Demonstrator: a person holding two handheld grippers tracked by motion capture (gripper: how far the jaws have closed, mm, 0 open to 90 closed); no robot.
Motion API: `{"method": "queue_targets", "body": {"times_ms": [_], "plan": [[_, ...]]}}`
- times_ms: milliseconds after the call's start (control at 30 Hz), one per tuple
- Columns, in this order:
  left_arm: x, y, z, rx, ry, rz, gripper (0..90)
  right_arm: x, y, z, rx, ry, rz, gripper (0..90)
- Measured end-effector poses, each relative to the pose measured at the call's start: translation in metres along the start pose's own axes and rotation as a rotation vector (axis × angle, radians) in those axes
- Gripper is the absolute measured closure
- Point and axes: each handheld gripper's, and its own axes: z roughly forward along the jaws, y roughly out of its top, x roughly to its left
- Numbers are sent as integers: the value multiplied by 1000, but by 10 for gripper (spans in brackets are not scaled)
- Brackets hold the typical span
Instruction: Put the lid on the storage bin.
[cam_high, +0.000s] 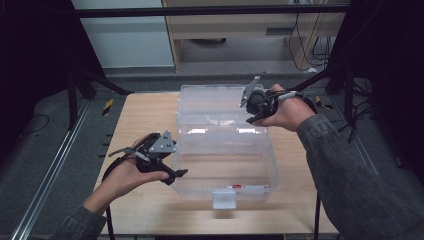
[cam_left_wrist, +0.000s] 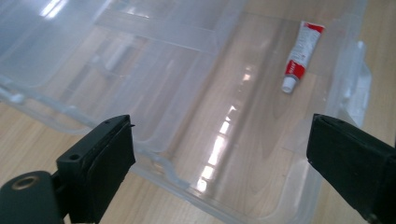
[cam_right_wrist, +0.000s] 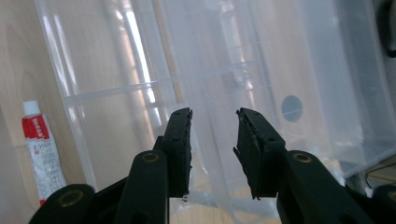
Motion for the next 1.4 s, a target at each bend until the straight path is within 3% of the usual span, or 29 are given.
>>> {"method": "queue_targets", "body": {"times_ms": [167,333,667,800,933,1033,1400], "plan": [[-11,-4,9,54,-32,38,61,0,6,13,77,36,-52,659],[-20,-5,17,87,-108,72,106,-7,1,15,109,58,-77,740],[-32,-8,32,163,-168,120,244,-8,4,14,126,82,-119,820],[-33,-9,34,175,-181,107,369,-8,2,14,122,75,-116,814],[-36,-11,37,183,-227,110,470,-7,3,14,127,69,-115,805],[-37,-13,41,215,-230,115,515,-7,4,15,124,68,-119,792],[-38,-14,60,238,-269,108,707,-4,11,18,125,66,-132,806]]}}
